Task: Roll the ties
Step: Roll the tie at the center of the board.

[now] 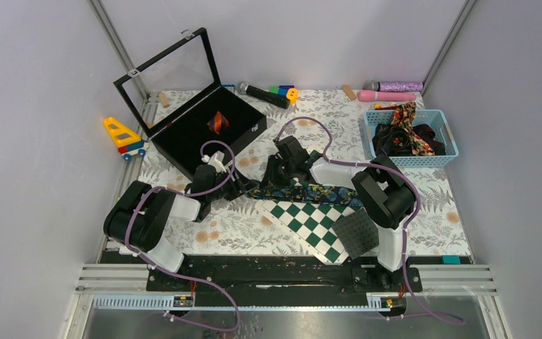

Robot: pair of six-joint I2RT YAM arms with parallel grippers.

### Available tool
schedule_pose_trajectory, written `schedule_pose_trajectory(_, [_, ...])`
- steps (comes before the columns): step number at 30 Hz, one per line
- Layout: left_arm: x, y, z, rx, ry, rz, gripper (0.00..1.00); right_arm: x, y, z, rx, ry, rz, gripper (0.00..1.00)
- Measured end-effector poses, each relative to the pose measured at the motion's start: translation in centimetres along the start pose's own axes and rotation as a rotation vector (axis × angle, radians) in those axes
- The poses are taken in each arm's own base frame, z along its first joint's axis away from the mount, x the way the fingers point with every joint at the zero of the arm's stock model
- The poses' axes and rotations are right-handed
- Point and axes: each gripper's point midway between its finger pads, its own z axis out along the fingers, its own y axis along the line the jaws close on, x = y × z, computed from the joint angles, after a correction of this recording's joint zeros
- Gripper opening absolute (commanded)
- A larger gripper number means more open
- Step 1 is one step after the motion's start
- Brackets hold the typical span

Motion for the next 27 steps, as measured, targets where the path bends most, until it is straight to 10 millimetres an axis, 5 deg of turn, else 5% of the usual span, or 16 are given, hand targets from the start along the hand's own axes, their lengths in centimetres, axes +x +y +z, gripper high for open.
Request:
schedule_pose_trajectory(14, [0.2,-0.3,0.4,0.012,-0.002,-0.004,0.39,0.1,-0.1,0.0,0.002,0.002,0.001,0.26])
schedule_pose_trajectory(19, [0.4,-0.4,0.5,0.007,0.005,0.008,0.38,0.3,-0.3,-0.3,0.003,0.003,-0.005,0.35])
schedule_pose_trajectory(27, [0.5,-1.2,0.3,-0.035,0.027,0.084,0.38,-1.6,3.0,-5.5,-0.054,-0.092,-0.089,0.46])
